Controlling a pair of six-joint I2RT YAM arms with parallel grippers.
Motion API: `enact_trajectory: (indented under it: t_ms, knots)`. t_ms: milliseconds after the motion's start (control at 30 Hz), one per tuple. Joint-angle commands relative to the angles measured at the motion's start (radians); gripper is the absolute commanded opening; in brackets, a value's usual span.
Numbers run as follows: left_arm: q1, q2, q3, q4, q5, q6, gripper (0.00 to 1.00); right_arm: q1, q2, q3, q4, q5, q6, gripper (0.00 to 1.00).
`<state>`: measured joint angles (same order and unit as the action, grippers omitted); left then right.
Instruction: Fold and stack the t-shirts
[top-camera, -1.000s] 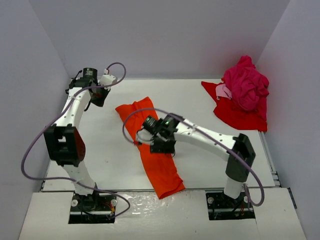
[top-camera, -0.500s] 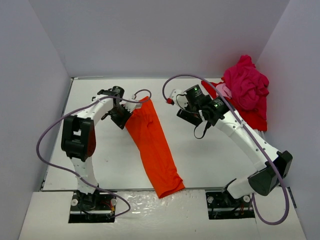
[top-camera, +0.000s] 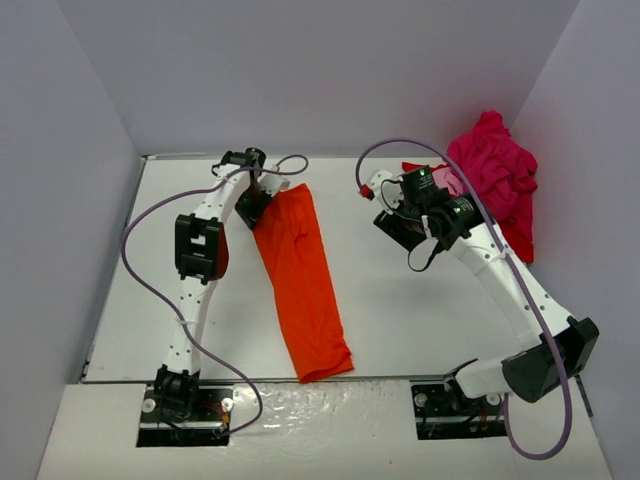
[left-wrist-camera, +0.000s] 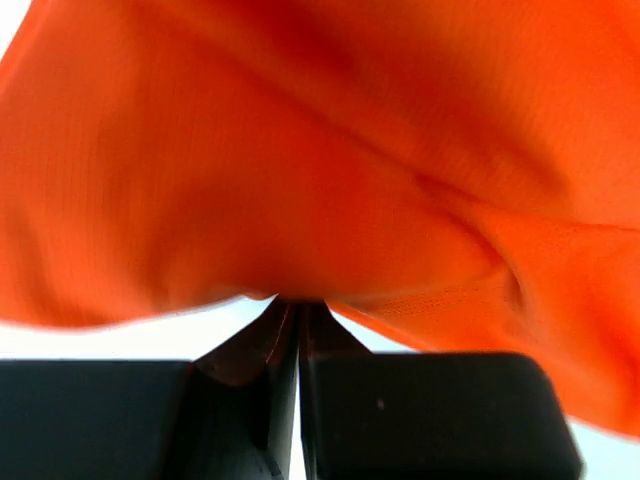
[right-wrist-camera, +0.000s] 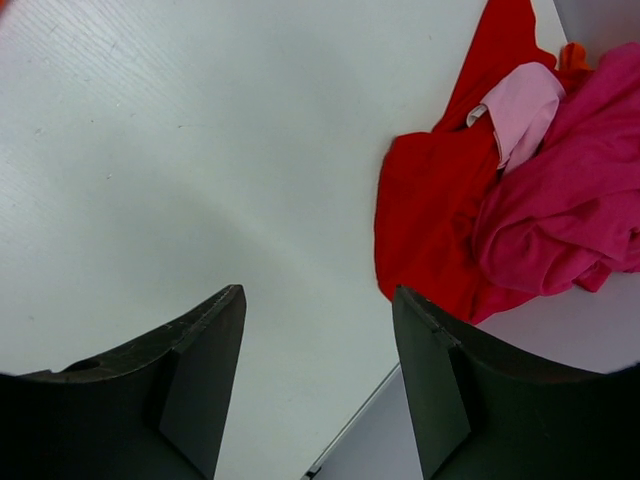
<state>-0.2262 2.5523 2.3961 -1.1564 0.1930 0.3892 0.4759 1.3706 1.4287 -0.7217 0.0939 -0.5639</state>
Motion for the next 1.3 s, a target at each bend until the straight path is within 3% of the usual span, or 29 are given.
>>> enact_trajectory:
  t_ms: [0, 100, 167, 333, 433, 567, 633, 800, 967, 1067, 1100, 1167, 1267]
  knots:
    - [-0.015, 0.259, 0.408, -0.103, -0.052, -0.025, 0.01, -0.050, -0.022, -0.011, 0.022, -0.078, 0.024, 0.58]
    - [-0.034, 0.223, 0.339, 0.075, -0.058, -0.028, 0.04, -0.073, -0.010, -0.016, 0.022, -0.129, 0.021, 0.58]
    - [-0.041, 0.163, 0.245, 0.237, -0.080, -0.060, 0.13, -0.078, 0.008, -0.016, 0.022, -0.144, 0.019, 0.58]
    - [-0.047, 0.222, 0.437, 0.261, -0.147, -0.131, 0.36, -0.079, 0.045, -0.005, 0.022, -0.148, 0.024, 0.58]
    - [-0.047, 0.090, 0.257, 0.391, -0.180, -0.128, 0.41, -0.080, 0.046, -0.004, 0.024, -0.146, 0.025, 0.58]
    - [-0.035, -0.021, 0.239, 0.372, -0.206, -0.151, 0.47, -0.091, 0.027, 0.006, 0.025, -0.142, 0.030, 0.59]
    - [-0.024, -0.173, 0.165, 0.387, -0.156, -0.176, 0.57, -0.103, 0.011, 0.012, 0.032, -0.146, 0.036, 0.63]
    - [-0.027, -0.506, -0.092, 0.515, -0.072, -0.148, 0.67, -0.126, -0.027, 0.010, 0.046, -0.142, 0.035, 0.63]
    - [-0.074, -0.762, -0.432, 0.359, 0.124, -0.071, 0.66, -0.161, -0.085, 0.006, 0.066, -0.155, 0.048, 0.64]
    - [-0.113, -0.925, -0.682, 0.416, 0.175, -0.023, 0.60, -0.180, -0.100, 0.032, 0.080, -0.178, 0.064, 0.65]
    - [-0.130, -0.967, -0.785, 0.440, 0.185, -0.007, 0.53, -0.190, -0.098, 0.041, 0.081, -0.185, 0.070, 0.65]
    - [-0.146, -0.998, -0.900, 0.454, 0.201, 0.003, 0.30, -0.204, -0.094, 0.061, 0.081, -0.204, 0.084, 0.65]
    - [-0.180, -0.983, -0.970, 0.467, 0.215, -0.005, 0.02, -0.213, -0.101, 0.067, 0.081, -0.223, 0.093, 0.65]
